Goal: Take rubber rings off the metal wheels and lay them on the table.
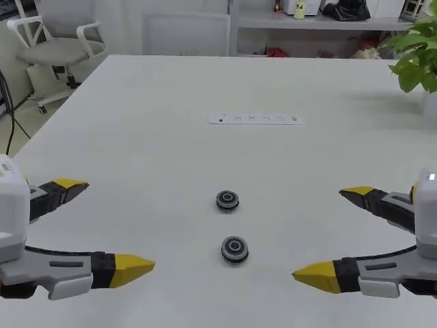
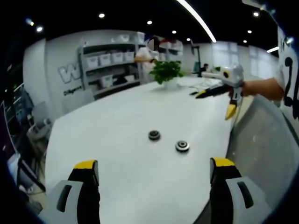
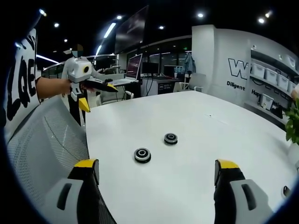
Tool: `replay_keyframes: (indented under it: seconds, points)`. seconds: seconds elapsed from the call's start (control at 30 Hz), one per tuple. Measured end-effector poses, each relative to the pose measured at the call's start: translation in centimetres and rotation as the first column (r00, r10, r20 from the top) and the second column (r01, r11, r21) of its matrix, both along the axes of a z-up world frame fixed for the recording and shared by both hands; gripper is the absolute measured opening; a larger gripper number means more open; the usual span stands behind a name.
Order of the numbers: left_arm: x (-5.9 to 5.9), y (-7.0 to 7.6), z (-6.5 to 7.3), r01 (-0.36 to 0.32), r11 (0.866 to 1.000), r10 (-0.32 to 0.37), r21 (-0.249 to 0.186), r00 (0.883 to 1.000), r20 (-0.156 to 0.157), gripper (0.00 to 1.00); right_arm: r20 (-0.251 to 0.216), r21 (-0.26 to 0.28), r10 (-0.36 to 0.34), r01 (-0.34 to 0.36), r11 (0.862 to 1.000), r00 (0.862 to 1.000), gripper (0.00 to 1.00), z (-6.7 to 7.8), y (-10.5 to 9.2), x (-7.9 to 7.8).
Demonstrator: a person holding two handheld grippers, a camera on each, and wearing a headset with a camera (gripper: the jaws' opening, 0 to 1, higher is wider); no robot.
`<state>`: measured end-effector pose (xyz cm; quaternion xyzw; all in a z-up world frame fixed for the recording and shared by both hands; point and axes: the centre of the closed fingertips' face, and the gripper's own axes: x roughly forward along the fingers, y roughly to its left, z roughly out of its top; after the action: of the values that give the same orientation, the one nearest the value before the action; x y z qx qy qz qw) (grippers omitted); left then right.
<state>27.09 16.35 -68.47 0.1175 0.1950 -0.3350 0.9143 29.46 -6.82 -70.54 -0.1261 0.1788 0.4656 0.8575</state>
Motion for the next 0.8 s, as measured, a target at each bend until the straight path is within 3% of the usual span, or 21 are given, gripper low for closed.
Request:
replay_keyframes:
  seconds: [0.47, 0.8]
  points:
    - [1.1, -0.7, -0.3, 0.027, 1.0, -0.027, 0.014, 1.0, 0.008, 1.0, 0.006, -0.012, 0.03, -0.03, 0.999, 1.0, 0.98, -0.4, 1.0, 0.7]
    - [2.1, -1.6, -0.9, 0.07, 0.997, -0.07, 0.017, 0.998, -0.007, 1.0, 0.003, -0.019, 0.061, -0.061, 0.998, 0.998, 0.96, -1.0, 2.0, 1.6]
